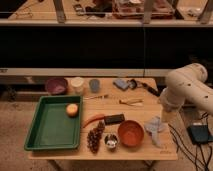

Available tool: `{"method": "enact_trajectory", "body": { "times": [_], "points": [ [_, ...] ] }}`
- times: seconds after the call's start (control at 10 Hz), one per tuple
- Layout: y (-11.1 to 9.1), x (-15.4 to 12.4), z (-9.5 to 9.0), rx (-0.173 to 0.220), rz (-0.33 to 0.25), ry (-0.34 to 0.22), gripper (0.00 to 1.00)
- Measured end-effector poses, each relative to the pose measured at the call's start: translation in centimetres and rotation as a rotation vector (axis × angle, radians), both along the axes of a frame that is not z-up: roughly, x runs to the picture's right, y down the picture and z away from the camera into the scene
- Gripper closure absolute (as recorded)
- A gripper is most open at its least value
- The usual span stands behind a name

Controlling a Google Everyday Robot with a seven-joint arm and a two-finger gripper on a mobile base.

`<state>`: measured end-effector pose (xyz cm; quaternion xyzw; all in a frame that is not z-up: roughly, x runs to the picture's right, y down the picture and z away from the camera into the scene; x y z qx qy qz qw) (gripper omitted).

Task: Place grapes in plastic cup

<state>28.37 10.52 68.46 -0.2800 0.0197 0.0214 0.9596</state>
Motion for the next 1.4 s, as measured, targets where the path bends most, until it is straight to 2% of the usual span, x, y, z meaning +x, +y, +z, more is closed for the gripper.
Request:
{"method": "enact_trajectory", "body": {
  "times": [1.1, 1.2, 1.4],
  "points": [
    [-0.1, -0.1, 0.0, 0.002, -0.01, -0.01, 0.35],
    [-0.2, -1.1, -0.4, 0.008, -0.042, -0.085, 0.35],
    [-0.2, -3.7, -1.3, 0.02, -0.101, -0.191, 0.35]
  ]
}}
